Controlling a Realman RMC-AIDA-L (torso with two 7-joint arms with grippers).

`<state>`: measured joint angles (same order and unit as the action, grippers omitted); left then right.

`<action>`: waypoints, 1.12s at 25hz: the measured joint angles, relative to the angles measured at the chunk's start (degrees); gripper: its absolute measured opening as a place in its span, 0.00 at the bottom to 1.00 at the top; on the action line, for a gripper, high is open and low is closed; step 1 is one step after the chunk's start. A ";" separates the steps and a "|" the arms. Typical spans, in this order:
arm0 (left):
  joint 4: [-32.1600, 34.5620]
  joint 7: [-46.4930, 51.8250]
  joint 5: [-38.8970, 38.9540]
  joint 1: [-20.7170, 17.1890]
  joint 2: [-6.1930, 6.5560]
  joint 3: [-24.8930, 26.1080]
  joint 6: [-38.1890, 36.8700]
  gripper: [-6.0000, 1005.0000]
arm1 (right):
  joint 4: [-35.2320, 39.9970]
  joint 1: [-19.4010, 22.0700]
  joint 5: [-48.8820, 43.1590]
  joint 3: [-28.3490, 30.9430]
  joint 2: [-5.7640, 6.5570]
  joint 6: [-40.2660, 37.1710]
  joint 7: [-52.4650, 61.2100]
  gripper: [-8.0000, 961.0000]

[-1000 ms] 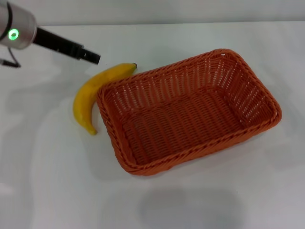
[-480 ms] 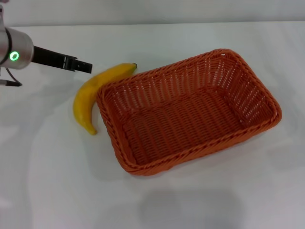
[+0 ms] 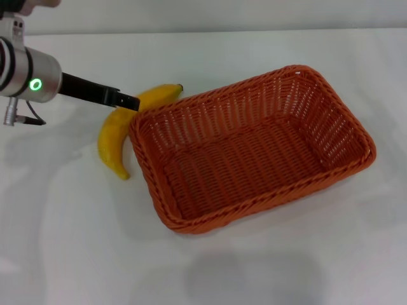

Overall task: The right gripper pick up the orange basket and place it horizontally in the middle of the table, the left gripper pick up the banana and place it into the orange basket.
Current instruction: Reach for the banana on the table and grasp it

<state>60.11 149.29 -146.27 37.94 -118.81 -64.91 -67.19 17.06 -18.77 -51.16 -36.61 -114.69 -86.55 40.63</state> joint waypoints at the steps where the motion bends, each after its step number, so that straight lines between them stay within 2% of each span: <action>1: -0.03 0.38 -0.14 0.01 0.00 -0.32 -0.07 0.82 | 0.00 0.00 0.00 0.04 0.00 0.00 0.00 0.89; 21: -0.16 1.36 -2.55 -1.06 0.90 -0.46 -1.63 0.80 | -0.01 -0.21 0.09 -0.22 0.00 0.44 0.22 0.89; 28: -1.05 0.89 -2.56 -1.11 0.72 -0.38 -0.74 0.79 | -0.01 -0.27 0.11 -0.49 0.00 0.40 0.24 0.89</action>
<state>59.06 150.19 -148.83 36.82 -118.10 -65.29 -67.94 17.05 -19.04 -51.05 -37.09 -114.70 -86.15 40.87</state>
